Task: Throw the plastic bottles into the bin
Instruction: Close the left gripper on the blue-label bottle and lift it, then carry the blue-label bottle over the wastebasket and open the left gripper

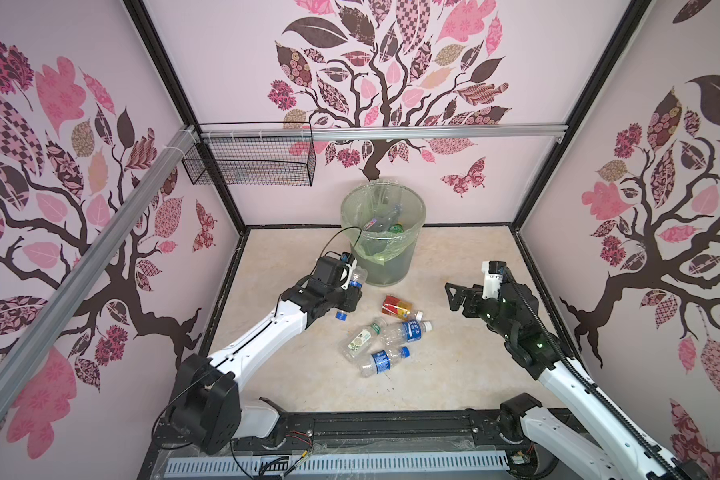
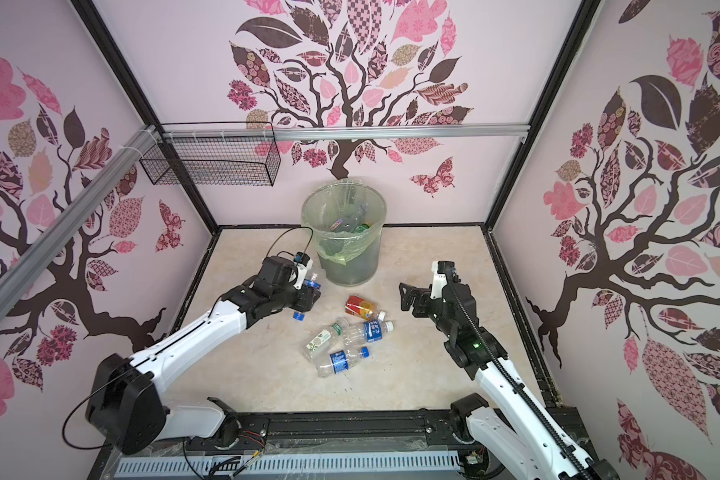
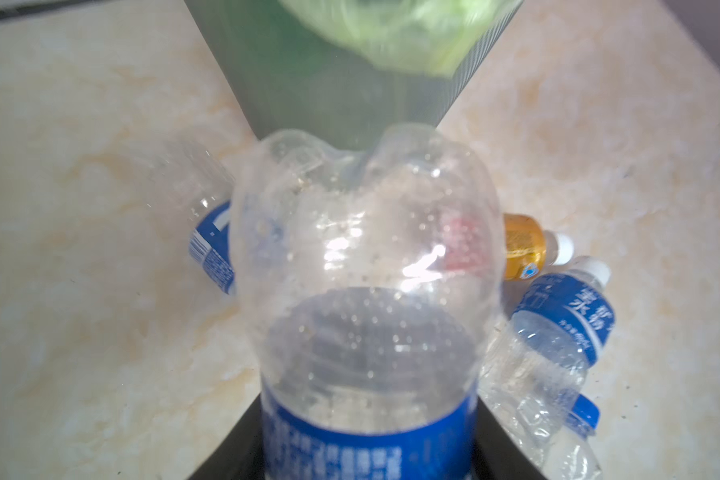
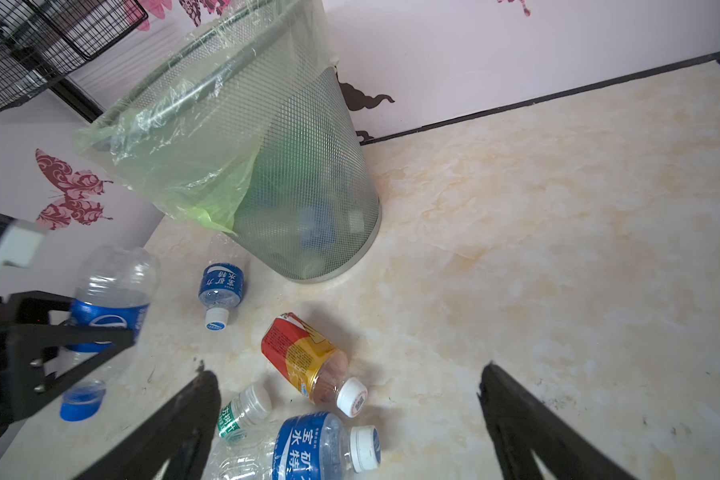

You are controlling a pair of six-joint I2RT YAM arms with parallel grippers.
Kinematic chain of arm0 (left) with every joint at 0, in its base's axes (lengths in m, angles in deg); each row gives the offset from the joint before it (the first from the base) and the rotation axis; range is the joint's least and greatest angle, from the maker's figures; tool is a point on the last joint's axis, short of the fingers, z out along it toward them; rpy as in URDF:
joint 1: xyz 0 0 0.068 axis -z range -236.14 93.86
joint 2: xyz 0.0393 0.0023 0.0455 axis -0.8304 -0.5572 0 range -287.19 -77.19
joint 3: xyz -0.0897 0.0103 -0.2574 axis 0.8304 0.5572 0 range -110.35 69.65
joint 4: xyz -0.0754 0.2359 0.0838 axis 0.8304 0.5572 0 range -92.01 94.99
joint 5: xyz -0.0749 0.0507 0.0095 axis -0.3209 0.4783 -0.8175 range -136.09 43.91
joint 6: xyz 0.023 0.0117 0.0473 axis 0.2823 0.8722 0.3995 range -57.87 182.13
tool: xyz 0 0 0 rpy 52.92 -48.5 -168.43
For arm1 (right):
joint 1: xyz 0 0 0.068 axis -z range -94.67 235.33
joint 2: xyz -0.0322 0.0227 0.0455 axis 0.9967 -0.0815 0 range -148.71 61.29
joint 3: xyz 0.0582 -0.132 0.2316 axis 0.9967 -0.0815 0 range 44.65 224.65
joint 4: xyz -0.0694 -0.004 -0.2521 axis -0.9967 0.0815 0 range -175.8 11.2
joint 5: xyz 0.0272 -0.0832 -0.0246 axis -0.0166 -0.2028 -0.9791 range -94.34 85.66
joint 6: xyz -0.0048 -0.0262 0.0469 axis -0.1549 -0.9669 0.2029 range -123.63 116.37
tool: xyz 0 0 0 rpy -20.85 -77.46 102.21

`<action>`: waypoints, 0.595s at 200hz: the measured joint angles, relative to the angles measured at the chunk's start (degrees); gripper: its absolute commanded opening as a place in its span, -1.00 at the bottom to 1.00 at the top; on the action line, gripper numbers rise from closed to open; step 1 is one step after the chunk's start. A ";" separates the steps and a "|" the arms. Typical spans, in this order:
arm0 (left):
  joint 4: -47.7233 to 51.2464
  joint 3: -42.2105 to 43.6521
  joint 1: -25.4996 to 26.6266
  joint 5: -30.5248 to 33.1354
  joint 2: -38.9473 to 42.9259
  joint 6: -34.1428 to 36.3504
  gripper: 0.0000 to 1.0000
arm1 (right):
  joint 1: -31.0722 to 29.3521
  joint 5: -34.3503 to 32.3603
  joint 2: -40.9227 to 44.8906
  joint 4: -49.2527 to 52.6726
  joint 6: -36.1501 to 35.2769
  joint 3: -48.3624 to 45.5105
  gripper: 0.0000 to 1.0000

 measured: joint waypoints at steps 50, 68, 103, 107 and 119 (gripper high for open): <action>-0.66 5.88 -0.98 5.73 19.32 -3.15 0.08 | 0.00 0.24 0.04 1.33 0.00 0.00 0.99; -0.57 8.55 -2.36 7.23 25.18 -4.72 0.08 | 0.02 0.52 0.04 1.70 0.00 0.00 0.99; -0.37 13.55 -3.41 10.40 35.82 -7.85 0.08 | 0.02 1.27 0.09 1.99 0.00 0.00 0.99; -0.33 13.86 -3.48 10.62 36.63 -8.13 0.08 | 0.00 1.36 0.09 2.01 0.00 0.00 0.99; -0.22 14.62 -3.67 11.17 38.75 -8.90 0.09 | 0.00 1.70 0.07 2.12 0.00 0.00 0.99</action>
